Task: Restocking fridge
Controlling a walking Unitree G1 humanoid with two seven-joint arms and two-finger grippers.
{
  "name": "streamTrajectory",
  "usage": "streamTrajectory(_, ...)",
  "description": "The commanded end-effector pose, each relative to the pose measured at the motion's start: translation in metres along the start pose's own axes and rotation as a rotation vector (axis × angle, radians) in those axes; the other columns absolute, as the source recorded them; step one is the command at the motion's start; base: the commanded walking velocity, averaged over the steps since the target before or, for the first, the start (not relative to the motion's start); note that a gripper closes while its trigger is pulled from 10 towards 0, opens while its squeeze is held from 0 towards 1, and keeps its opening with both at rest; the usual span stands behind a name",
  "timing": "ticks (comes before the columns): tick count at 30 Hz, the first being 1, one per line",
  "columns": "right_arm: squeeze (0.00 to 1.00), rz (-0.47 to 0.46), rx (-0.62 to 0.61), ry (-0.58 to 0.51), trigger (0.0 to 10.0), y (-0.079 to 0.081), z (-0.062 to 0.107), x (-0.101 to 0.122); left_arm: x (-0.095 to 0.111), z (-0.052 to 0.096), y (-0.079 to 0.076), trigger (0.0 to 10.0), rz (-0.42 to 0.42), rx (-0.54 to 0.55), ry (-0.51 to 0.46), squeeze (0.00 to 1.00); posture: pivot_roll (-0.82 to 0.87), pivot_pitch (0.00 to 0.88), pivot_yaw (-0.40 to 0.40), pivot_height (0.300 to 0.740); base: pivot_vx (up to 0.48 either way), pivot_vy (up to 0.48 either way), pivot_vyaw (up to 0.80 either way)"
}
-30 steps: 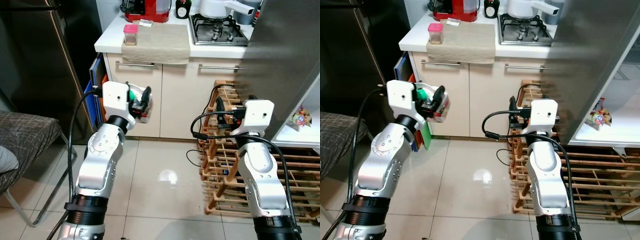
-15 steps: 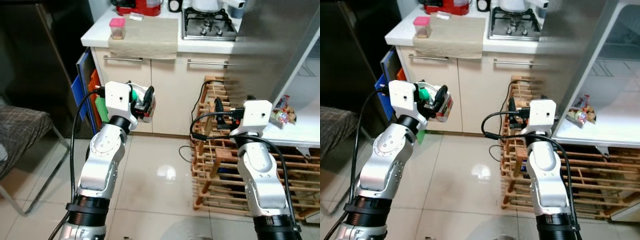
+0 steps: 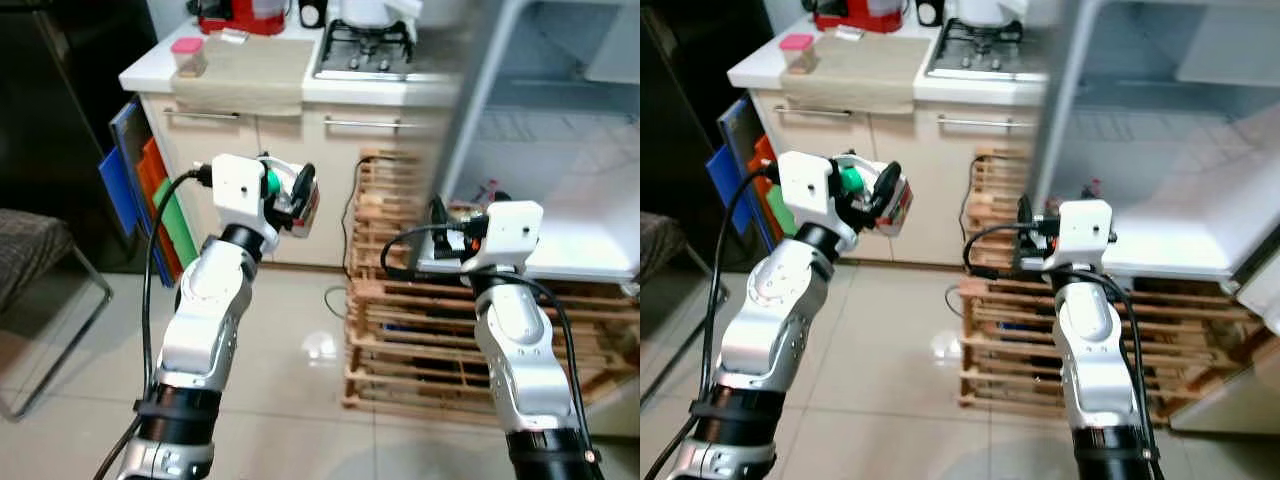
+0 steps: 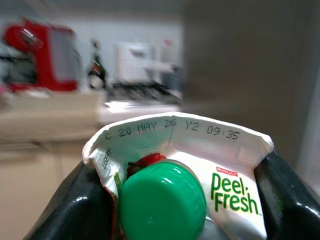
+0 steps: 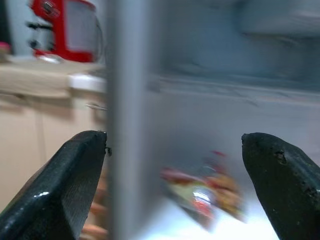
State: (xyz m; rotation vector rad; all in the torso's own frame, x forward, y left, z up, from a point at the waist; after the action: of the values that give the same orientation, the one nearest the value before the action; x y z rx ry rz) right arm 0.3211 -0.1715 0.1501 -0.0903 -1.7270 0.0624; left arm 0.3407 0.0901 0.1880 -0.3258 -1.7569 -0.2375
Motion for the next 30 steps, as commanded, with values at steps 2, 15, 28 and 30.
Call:
streamTrajectory(2,0.00,0.000,-0.009,-0.029,10.0,-0.002,-0.001,0.007,0.007,-0.005,-0.003,10.0,0.003,-0.030,-0.021,0.00,-0.08,0.000,0.047,0.740,0.251,-0.405,0.00)
streamTrajectory(15,0.00,-0.005,-0.002,-0.025,10.0,-0.002,0.002,0.005,0.011,-0.010,-0.012,10.0,-0.016,-0.059,-0.034,0.00,-0.09,0.000,0.049,0.740,0.266,-0.396,0.00)
streamTrajectory(28,0.00,-0.031,0.055,-0.012,10.0,0.005,0.004,0.002,0.005,-0.014,-0.012,10.0,-0.010,-0.046,-0.008,0.00,-0.09,0.000,0.046,0.740,0.079,-0.077,-0.13)
streamTrajectory(30,0.00,-0.043,0.103,0.003,10.0,0.011,0.006,-0.001,0.003,-0.018,-0.011,10.0,-0.016,-0.042,-0.001,0.00,-0.09,0.000,0.043,0.740,0.000,0.000,0.00)
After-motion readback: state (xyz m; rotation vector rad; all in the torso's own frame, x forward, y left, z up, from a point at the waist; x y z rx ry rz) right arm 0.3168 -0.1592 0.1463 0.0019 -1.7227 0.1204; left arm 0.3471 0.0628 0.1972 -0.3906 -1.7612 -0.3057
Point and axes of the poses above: a point about 5 cm out from each wrist's last joint towards the gripper, its own z axis pointing back from the gripper into the wrist, its own x axis along the axis of the wrist's last joint, y = z × x, the point moved 3 cm from there along -z, pointing out of the wrist towards the gripper
